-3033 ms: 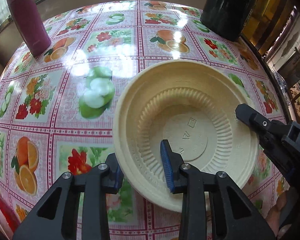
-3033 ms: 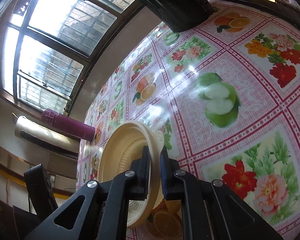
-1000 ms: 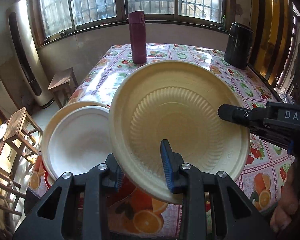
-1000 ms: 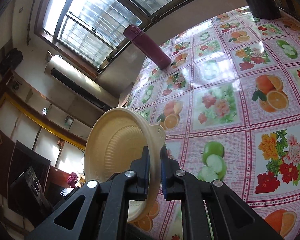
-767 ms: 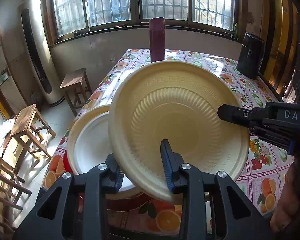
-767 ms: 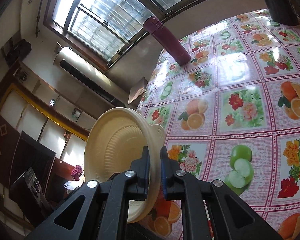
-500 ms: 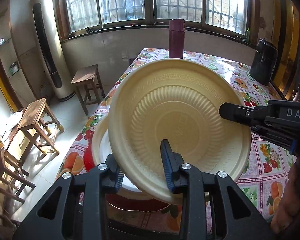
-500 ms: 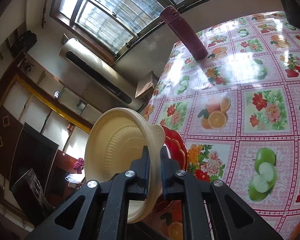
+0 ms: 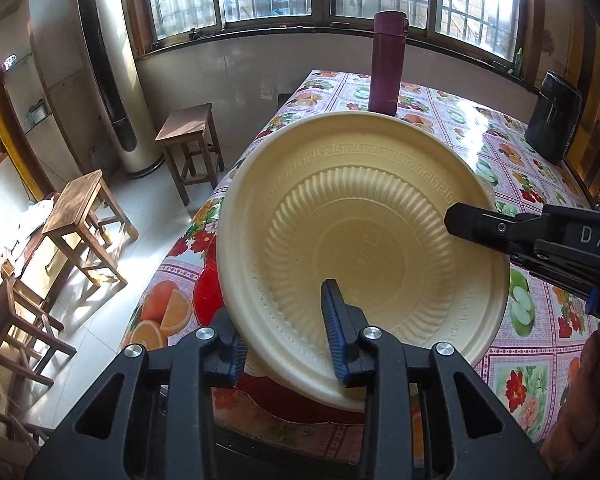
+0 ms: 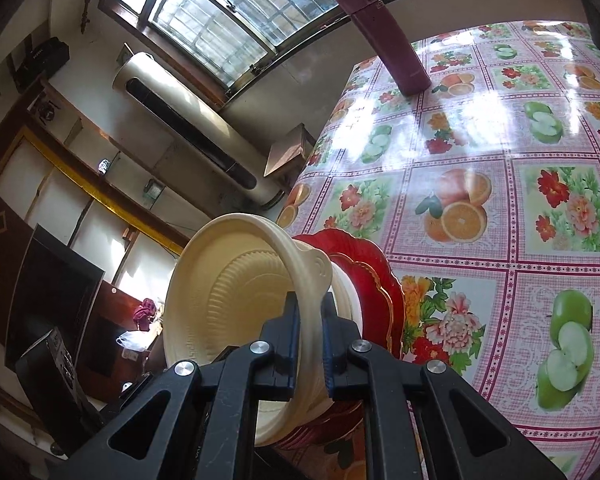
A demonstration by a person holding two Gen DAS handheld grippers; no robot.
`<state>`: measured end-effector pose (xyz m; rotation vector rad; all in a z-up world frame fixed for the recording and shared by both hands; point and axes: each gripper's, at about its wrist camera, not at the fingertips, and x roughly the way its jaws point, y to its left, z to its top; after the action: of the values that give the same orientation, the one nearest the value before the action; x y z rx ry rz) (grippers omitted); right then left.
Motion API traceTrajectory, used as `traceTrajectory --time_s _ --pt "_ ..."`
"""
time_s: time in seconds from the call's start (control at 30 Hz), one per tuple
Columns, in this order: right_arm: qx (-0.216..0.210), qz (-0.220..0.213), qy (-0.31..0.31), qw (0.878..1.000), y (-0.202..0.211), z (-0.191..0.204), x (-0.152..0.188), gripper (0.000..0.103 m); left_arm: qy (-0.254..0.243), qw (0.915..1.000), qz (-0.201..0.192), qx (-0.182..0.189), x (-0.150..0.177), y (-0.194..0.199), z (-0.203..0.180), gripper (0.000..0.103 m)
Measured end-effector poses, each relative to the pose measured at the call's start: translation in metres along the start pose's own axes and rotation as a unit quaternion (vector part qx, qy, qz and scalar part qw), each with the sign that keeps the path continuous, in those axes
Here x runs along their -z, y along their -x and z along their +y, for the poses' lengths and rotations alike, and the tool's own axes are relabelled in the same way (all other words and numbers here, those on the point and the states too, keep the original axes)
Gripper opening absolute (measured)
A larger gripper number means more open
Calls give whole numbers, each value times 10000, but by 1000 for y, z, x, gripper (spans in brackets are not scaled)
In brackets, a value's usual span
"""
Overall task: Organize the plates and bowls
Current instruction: 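Lower the cream bowl onto the stacked bowls and open left gripper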
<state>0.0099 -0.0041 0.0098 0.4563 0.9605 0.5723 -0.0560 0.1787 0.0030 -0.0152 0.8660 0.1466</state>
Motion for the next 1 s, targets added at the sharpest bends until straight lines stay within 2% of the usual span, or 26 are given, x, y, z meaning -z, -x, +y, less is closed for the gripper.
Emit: traceTrajectory --time_s 0.33,0.57,0.67,0.73,0.8,0.83,0.9,0.97,1.0 --pt "235 23 248 9994 -11 9 4 13 79 10000 24 35 -3 -1 10 31" --pt "353 4 469 9983 -17 14 14 13 42 9999 16 -136 0 1 12 35" --pt "447 -40 572 9974 -16 16 15 15 67 9998 -3 -199 2 4 14 42" --pt "443 -51 616 9971 -13 18 16 17 127 9995 -106 -284 2 9 18 56" --pt "457 -151 696 9964 -7 18 16 22 140 9985 -309 -425 1 18 20 66" --pt "472 -245 744 9958 -2 19 16 29 134 9977 -408 -523 1 22 20 72" --pt "464 -400 817 9948 7 19 16 35 109 9956 -595 -717 1 28 20 76" --pt "391 -485 822 9947 16 18 15 45 82 9944 -702 -790 0 33 18 76" --pt "374 -556 814 9944 21 17 15 46 71 9942 -722 -789 0 34 17 76"
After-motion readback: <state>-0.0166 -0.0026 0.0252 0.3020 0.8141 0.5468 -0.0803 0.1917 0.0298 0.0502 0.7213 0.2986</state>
